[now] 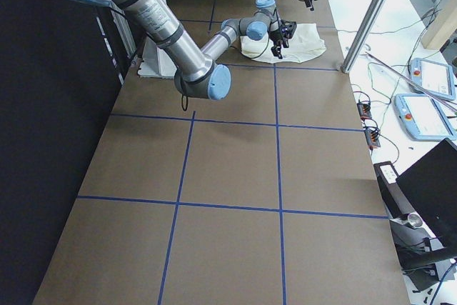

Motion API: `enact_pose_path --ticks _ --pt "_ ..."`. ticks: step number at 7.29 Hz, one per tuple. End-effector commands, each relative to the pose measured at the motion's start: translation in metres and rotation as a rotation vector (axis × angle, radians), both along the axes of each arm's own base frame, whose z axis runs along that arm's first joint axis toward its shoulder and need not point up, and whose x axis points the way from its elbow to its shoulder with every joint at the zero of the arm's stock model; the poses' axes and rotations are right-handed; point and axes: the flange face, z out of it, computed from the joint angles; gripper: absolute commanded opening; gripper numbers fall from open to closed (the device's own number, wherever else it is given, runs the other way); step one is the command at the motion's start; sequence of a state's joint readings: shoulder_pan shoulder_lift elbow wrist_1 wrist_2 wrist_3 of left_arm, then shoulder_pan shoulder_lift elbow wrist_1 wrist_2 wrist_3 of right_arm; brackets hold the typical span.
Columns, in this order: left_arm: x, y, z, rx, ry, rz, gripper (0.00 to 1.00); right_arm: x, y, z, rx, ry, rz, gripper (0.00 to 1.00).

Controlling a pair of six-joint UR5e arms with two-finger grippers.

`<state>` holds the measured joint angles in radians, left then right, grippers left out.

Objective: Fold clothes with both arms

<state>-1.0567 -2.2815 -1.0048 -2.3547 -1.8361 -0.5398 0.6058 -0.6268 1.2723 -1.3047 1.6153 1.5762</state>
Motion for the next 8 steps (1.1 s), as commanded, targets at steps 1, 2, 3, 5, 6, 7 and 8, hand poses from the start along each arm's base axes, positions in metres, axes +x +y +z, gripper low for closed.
enact_pose_path --ticks 1,2,3,5,6,7,8 --pt "-0.003 0.003 0.004 -0.001 0.001 0.002 1.0 -0.048 0.025 0.005 0.003 0.048 -0.018 0.67" --pt "-0.004 0.004 0.004 0.003 0.001 0.002 1.0 -0.062 0.033 0.009 0.011 0.069 -0.018 0.64" --pt "-0.004 0.005 0.005 0.002 0.002 0.002 1.0 -0.074 0.036 0.011 0.007 0.084 -0.029 0.6" --pt "-0.007 0.012 0.014 -0.001 -0.001 0.004 1.0 -0.091 0.046 0.012 0.025 0.112 -0.023 0.59" --pt "-0.008 0.015 0.019 -0.005 -0.003 0.004 1.0 -0.097 0.05 0.015 0.029 0.123 -0.026 0.57" --pt "-0.008 0.015 0.018 -0.004 -0.002 0.004 1.0 -0.101 0.055 0.016 0.038 0.13 -0.022 0.57" --pt "-0.01 0.015 0.018 -0.004 -0.002 0.003 1.0 -0.104 0.059 0.016 0.039 0.13 -0.027 0.56"
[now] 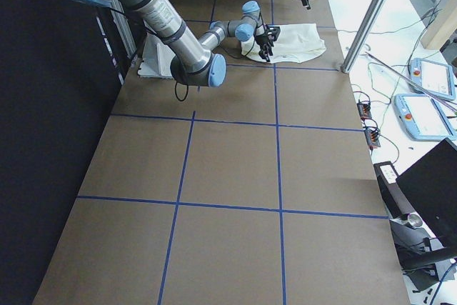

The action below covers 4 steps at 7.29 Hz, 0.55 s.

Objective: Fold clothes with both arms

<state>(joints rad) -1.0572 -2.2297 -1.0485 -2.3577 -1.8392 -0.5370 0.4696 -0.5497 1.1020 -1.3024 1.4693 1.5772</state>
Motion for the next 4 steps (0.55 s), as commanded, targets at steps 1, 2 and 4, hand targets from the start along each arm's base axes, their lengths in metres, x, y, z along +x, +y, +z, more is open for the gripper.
enact_pose_path --ticks 1,2,4 --pt "-0.0019 0.0014 0.0042 -0.004 -0.002 -0.001 1.0 -0.0069 0.0085 0.0018 0.005 0.006 -0.007 0.56" --pt "-0.0008 0.0019 0.0034 -0.003 -0.002 0.0 1.0 -0.0086 0.0101 0.0036 0.014 0.014 0.001 0.55" --pt "-0.0008 0.0019 0.0034 -0.004 -0.001 -0.001 1.0 -0.0092 0.011 0.0049 0.015 0.016 0.0 0.48"
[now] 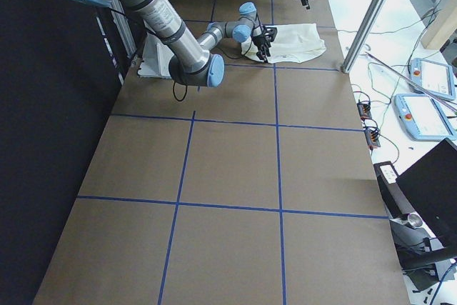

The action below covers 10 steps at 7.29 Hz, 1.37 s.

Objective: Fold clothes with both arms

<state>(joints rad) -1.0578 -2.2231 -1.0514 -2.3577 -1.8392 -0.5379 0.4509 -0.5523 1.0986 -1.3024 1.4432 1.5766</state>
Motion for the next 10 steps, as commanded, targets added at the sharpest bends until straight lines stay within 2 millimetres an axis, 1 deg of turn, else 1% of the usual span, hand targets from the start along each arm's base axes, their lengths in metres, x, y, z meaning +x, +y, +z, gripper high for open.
enact_pose_path --ticks 1,2,3,4,5,6,7,8,9,10 --pt "0.001 0.0 0.001 0.0 -0.001 0.001 1.0 -0.001 0.001 0.003 0.002 0.005 -0.001 0.36" --pt "0.001 0.0 0.0 0.001 0.0 0.001 1.0 -0.001 0.001 0.004 0.002 0.007 0.0 0.16" --pt "0.001 0.0 0.0 0.001 0.001 0.001 1.0 0.0 0.001 0.005 0.001 0.01 0.0 0.0" --pt "0.001 0.0 0.0 0.001 0.001 0.001 1.0 0.0 0.001 0.006 0.007 0.015 -0.005 0.0" --pt "0.001 0.0 -0.002 0.002 0.004 -0.001 1.0 0.006 -0.003 -0.003 0.027 0.014 -0.018 0.0" --pt "0.0 0.001 -0.005 0.005 0.008 -0.002 1.0 0.018 -0.003 -0.003 0.028 0.004 -0.02 0.0" --pt "0.0 0.001 -0.008 0.009 0.012 -0.004 1.0 0.041 0.008 0.015 0.037 -0.013 -0.019 0.0" --pt "0.0 0.002 -0.011 0.013 0.015 -0.004 1.0 0.084 0.03 0.049 0.046 -0.027 -0.017 0.0" --pt "0.0 0.002 -0.011 0.014 0.015 -0.004 1.0 0.123 0.068 0.077 0.062 -0.047 -0.033 0.0" --pt "0.0 0.002 -0.011 0.014 0.015 -0.004 1.0 0.147 0.109 0.099 0.091 -0.046 -0.045 0.0"
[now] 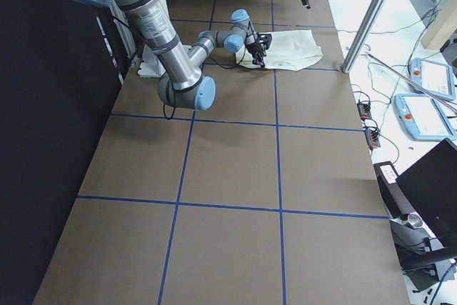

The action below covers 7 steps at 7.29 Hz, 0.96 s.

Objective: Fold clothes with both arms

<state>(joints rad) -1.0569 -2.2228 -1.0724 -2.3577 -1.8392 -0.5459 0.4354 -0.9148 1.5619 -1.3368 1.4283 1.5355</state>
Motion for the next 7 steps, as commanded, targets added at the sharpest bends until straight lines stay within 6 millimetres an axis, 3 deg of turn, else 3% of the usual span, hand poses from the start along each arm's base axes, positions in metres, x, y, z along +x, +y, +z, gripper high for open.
enact_pose_path --ticks 1,2,3,4,5,7 --pt "0.001 0.001 -0.005 0.008 0.005 0.001 1.0 0.05 0.074 0.046 0.043 0.01 -0.016 0.0" --pt "0.001 0.002 -0.009 0.013 0.009 0.002 1.0 0.056 0.089 0.064 0.058 0.037 -0.012 0.04" --pt "0.001 0.002 -0.009 0.014 0.009 0.002 1.0 0.061 0.09 0.068 0.062 0.046 -0.014 0.99" --pt "0.001 0.002 -0.009 0.014 0.009 0.002 1.0 0.055 0.094 0.062 0.076 0.06 -0.062 1.0" --pt "0.001 0.003 -0.008 0.012 0.008 0.002 1.0 0.052 0.085 0.027 0.141 0.094 -0.141 1.0" --pt "0.001 0.004 -0.003 0.008 0.005 0.003 1.0 0.034 0.089 -0.03 0.197 0.126 -0.231 1.0"
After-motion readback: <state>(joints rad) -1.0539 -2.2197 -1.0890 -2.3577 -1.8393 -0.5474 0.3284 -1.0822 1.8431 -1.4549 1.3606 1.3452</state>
